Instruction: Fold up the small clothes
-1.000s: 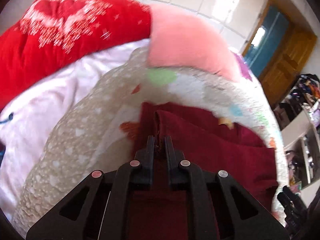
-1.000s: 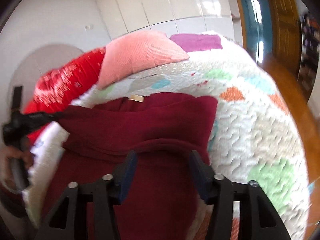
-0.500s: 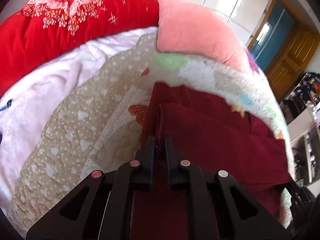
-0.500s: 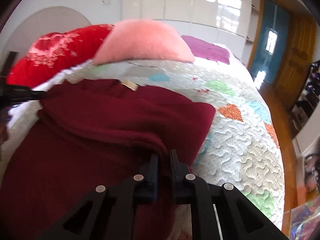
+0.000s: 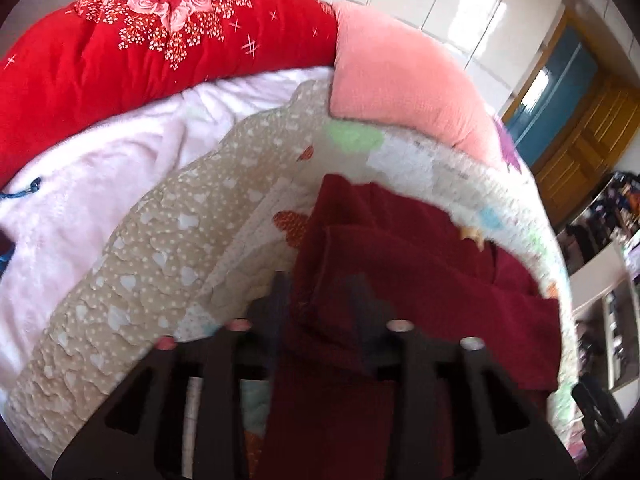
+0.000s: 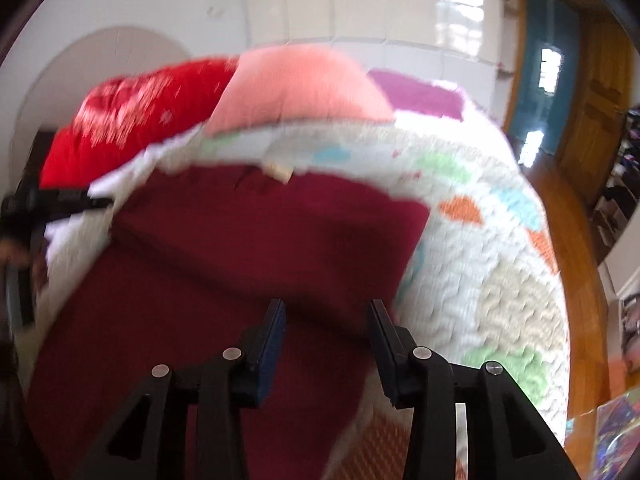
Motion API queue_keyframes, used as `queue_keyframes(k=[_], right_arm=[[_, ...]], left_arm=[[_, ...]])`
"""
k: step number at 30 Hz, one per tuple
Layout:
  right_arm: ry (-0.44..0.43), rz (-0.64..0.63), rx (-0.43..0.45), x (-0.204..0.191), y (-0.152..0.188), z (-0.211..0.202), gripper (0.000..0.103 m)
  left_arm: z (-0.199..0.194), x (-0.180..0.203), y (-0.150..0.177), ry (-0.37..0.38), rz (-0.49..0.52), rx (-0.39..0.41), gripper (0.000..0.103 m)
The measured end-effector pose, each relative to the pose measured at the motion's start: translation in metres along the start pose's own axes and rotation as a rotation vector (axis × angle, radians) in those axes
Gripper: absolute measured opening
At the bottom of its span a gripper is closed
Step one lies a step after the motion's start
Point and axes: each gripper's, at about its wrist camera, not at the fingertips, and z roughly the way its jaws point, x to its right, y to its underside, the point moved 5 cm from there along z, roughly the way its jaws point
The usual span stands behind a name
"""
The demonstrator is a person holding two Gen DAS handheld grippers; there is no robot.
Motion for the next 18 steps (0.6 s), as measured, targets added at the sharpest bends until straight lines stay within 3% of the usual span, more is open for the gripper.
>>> queue_keyframes(k=[1,6,9,12,16,18], right_arm=[[0.008,0.024,0.014,0.0,-0.007,0.004,0.04],[-0.003,0.054,-0.012,-0.013,-0.015,0.041,0.04],[0.095,0.027,-0.069,-0.004,-0.003,0.064,0.039],[0.178,0.006,-0.058,0.022,0.01,0.069,0.038],[0.086,0.15,-0.081,0.047,0.012,0.061,0.039],[0.078,0.155,-0.035,0.045,0.004,0.05,0.039]], left_arm=[[0.0,0.003,0.0,0.007,-0.007,0.006,0.05],[0.018,0.019,0.004,0.0,0.038,-0.008,0.05],[0.038,0.024,0.012,-0.05,0.088,-0.027,0.051],[0.053,0.027,0.02,-0.095,0.133,-0.034,0.052],[0.053,0.034,0.021,-0.116,0.178,-0.018,0.059],[0.057,0.032,0.02,-0.108,0.164,-0.019,0.06]])
